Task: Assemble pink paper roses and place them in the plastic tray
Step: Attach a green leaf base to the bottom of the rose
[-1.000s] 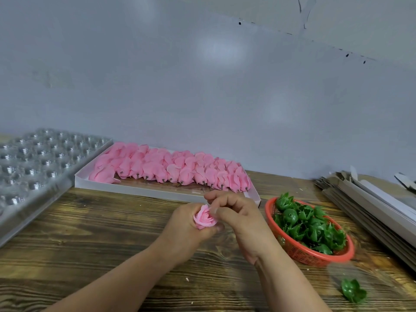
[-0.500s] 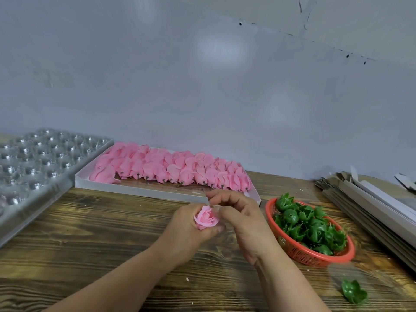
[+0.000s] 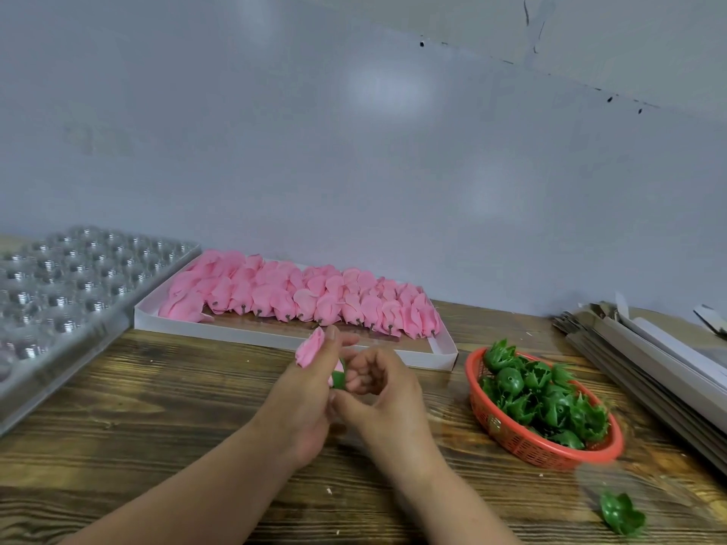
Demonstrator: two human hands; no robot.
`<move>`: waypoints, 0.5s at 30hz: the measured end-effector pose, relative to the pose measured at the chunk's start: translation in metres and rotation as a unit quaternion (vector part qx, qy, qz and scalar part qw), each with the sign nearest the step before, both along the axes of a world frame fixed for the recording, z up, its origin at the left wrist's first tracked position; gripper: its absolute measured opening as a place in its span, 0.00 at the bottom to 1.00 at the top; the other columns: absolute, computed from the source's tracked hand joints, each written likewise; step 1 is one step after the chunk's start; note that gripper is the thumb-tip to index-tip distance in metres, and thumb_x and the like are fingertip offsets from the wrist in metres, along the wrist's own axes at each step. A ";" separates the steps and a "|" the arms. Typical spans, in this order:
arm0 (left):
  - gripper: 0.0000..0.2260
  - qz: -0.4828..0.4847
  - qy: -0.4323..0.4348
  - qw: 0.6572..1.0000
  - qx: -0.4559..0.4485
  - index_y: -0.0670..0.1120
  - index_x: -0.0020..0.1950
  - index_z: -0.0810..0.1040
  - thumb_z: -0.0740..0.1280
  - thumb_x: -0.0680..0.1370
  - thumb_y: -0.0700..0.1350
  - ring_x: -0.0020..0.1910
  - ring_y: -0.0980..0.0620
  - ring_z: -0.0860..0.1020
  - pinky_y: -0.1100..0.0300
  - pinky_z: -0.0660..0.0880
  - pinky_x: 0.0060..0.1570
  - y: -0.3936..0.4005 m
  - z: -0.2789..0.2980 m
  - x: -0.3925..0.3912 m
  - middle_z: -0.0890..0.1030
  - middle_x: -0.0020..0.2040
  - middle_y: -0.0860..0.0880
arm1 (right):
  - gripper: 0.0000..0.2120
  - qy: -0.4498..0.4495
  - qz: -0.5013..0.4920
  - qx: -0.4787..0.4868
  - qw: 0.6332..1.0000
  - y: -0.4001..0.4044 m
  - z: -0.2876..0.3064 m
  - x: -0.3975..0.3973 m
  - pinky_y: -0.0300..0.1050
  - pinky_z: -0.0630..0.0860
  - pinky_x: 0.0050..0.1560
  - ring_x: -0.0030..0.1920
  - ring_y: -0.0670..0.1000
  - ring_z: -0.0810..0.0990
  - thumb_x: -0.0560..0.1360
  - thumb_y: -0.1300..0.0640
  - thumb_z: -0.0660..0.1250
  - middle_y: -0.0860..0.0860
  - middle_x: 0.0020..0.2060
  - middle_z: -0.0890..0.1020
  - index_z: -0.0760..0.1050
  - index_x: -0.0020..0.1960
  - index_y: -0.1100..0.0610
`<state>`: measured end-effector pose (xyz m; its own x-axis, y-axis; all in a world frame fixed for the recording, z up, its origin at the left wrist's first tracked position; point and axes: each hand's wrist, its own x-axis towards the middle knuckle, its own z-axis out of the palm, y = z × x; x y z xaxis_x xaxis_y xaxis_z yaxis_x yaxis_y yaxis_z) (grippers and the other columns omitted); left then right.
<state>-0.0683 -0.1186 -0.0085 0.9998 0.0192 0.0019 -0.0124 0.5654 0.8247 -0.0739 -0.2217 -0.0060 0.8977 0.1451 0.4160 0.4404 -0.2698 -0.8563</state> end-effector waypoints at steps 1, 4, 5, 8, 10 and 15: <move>0.16 -0.008 0.008 1.000 -0.013 0.49 0.45 0.85 0.64 0.71 0.59 0.44 0.46 0.84 0.53 0.81 0.40 0.000 -0.001 0.000 0.85 0.46 0.41 | 0.17 -0.026 -0.011 -0.032 0.999 0.001 -0.001 -0.001 0.31 0.72 0.38 0.36 0.38 0.76 0.64 0.66 0.73 0.34 0.36 0.78 0.73 0.43 0.48; 0.16 -0.035 0.023 0.998 -0.047 0.52 0.47 0.85 0.65 0.69 0.60 0.45 0.48 0.84 0.55 0.80 0.38 -0.002 -0.001 -0.001 0.85 0.47 0.44 | 0.14 -0.081 -0.036 -0.088 0.992 0.002 -0.004 -0.001 0.36 0.74 0.39 0.39 0.42 0.77 0.65 0.62 0.72 0.37 0.38 0.78 0.74 0.43 0.46; 0.16 -0.045 0.021 0.997 -0.053 0.52 0.47 0.86 0.65 0.69 0.59 0.44 0.49 0.84 0.55 0.80 0.38 -0.002 -0.001 0.000 0.85 0.45 0.45 | 0.11 -0.081 -0.039 -0.085 0.992 0.002 -0.005 -0.001 0.43 0.76 0.40 0.38 0.45 0.77 0.66 0.61 0.72 0.42 0.38 0.79 0.76 0.44 0.49; 0.14 -0.082 0.013 0.995 -0.053 0.50 0.46 0.86 0.68 0.68 0.57 0.41 0.49 0.83 0.54 0.80 0.40 0.000 0.000 0.000 0.84 0.43 0.45 | 0.07 -0.039 -0.020 -0.020 0.999 0.003 -0.002 -0.002 0.45 0.72 0.35 0.32 0.45 0.72 0.66 0.65 0.72 0.48 0.31 0.77 0.78 0.43 0.59; 0.12 -0.108 0.004 0.993 -0.043 0.48 0.45 0.86 0.68 0.70 0.53 0.44 0.48 0.83 0.52 0.80 0.46 0.005 -0.001 0.002 0.84 0.45 0.43 | 0.08 0.007 0.016 0.042 0.999 0.002 0.002 -0.001 0.42 0.69 0.35 0.32 0.46 0.70 0.66 0.70 0.71 0.51 0.29 0.74 0.79 0.43 0.62; 0.15 -0.169 -0.036 0.984 -0.030 0.42 0.48 0.85 0.76 0.68 0.51 0.48 0.47 0.83 0.55 0.81 0.46 0.014 -0.001 0.004 0.83 0.49 0.41 | 0.09 0.109 0.116 0.152 0.975 -0.004 0.008 0.002 0.42 0.72 0.42 0.37 0.50 0.73 0.68 0.75 0.69 0.56 0.33 0.76 0.78 0.48 0.68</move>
